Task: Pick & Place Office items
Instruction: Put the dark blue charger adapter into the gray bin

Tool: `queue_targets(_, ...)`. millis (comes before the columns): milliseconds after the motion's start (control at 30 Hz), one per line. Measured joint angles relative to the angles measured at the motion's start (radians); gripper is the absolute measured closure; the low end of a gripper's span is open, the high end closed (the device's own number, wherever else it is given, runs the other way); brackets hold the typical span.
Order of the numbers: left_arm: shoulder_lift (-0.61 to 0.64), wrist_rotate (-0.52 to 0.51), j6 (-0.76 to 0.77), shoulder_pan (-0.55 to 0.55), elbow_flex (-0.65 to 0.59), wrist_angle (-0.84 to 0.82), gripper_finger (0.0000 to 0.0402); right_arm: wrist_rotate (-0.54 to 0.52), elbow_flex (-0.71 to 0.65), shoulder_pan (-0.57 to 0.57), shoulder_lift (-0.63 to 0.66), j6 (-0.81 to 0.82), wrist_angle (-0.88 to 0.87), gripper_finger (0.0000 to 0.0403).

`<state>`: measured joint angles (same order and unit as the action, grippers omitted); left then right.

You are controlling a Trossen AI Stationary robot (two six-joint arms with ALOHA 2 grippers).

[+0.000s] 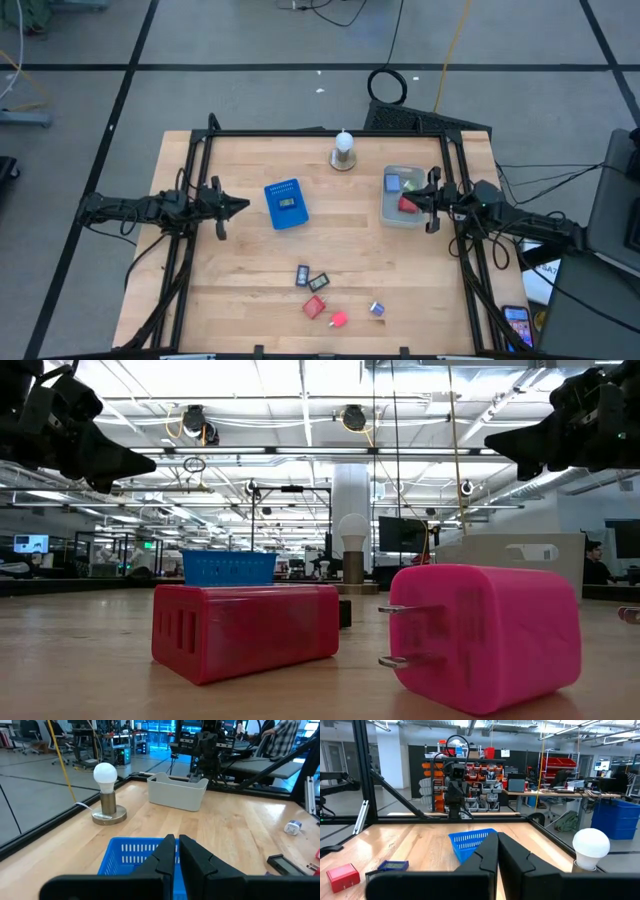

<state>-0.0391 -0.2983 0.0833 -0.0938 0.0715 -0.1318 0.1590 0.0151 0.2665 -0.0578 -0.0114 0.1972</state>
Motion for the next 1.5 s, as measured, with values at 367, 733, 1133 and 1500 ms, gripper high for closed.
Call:
queue_targets(367, 0.000, 0.000, 0.019, 0.000, 0.000, 0.000, 0.0378, 0.000, 0.000, 0.000, 0.000, 0.000, -0.007, 0.0399)
queue_targets(733, 0.000, 0.000, 0.019, 0.000, 0.000, 0.000, 0.0378, 0.000, -0.001, 0.000, 0.000, 0.000, -0.007, 0.0399)
queue_targets(1133, 0.000, 0.000, 0.017, 0.000, 0.000, 0.000, 0.0378, 0.000, -0.001, 0.000, 0.000, 0.000, -0.028, 0.0399)
queue_targets(1500, 0.000, 0.004, 0.061, 0.000, 0.000, -0.001, 0.0378, 0.000, -0.001, 0.000, 0.000, -0.004, -0.029, 0.0399)
